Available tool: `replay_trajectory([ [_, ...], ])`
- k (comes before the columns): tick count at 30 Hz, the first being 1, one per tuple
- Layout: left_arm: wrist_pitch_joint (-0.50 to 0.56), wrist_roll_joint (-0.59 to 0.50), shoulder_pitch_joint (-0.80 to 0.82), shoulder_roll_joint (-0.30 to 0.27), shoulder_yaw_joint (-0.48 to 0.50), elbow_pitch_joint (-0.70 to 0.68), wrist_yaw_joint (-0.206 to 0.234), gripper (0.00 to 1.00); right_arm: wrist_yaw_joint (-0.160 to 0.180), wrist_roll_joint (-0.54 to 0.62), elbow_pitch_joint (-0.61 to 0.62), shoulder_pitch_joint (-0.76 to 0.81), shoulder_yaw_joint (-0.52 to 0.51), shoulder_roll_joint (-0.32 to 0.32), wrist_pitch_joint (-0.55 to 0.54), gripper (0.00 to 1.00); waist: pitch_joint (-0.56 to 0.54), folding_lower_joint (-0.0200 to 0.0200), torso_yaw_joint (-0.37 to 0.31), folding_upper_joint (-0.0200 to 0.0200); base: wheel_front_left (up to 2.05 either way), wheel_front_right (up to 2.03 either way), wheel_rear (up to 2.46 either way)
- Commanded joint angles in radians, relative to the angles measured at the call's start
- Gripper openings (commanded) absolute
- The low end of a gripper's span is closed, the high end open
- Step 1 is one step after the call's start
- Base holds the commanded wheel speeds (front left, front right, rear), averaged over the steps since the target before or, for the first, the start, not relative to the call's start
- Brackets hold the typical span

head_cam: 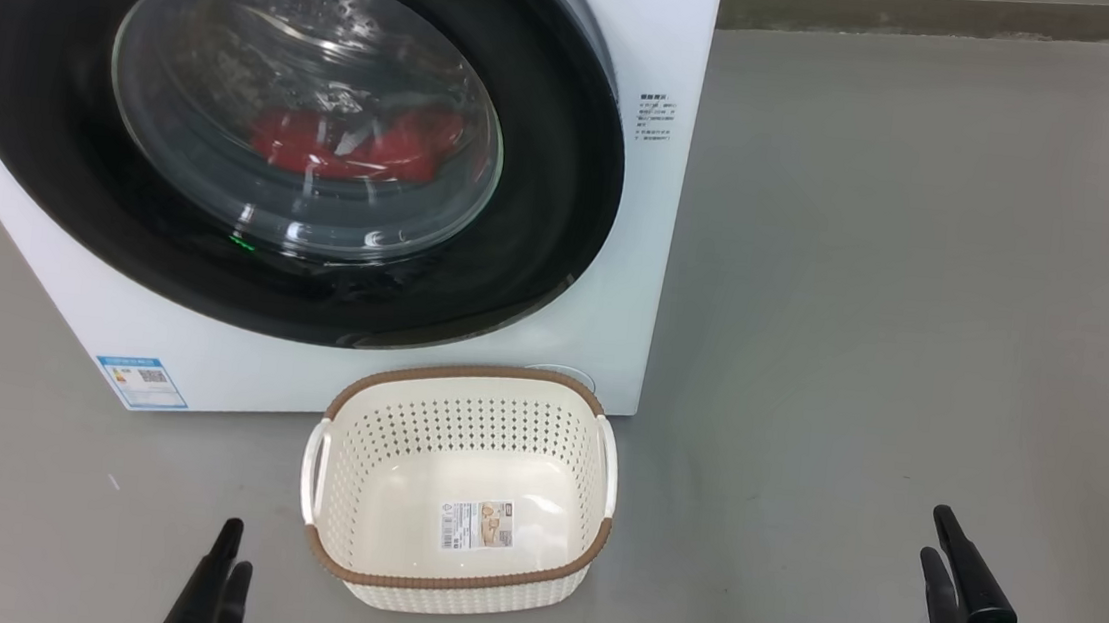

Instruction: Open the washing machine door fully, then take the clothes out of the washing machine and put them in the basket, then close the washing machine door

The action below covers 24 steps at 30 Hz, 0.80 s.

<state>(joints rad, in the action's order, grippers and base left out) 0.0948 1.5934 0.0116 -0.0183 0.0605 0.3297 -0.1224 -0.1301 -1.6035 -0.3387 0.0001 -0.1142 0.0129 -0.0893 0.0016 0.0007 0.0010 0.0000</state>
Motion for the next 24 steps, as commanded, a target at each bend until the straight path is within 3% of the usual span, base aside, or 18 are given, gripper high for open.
replay_trajectory([
  [1, -0.01, -0.012, 0.018, -0.014, 0.0, -0.033, -0.001, 1.0, 0.0, 0.011, 0.032, -0.018, 0.005, 0.01, 0.008, 1.0, 0.0, 0.0009, 0.0, 0.0, 0.0, 0.0, 0.0],
  [4, -0.019, -0.037, 0.016, -0.022, -0.008, -0.039, -0.001, 1.0, 0.0, 0.035, 0.04, -0.014, 0.011, 0.012, 0.017, 1.0, 0.002, -0.0005, 0.0, 0.0, 0.0, 0.0, 0.0],
  [24, -0.079, -0.356, 0.009, -0.023, -0.02, -0.073, -0.002, 1.0, 0.0, 0.285, 0.059, 0.005, 0.047, 0.025, 0.076, 1.0, 0.01, -0.0007, 0.003, 0.0, 0.0, 0.0, 0.0],
])
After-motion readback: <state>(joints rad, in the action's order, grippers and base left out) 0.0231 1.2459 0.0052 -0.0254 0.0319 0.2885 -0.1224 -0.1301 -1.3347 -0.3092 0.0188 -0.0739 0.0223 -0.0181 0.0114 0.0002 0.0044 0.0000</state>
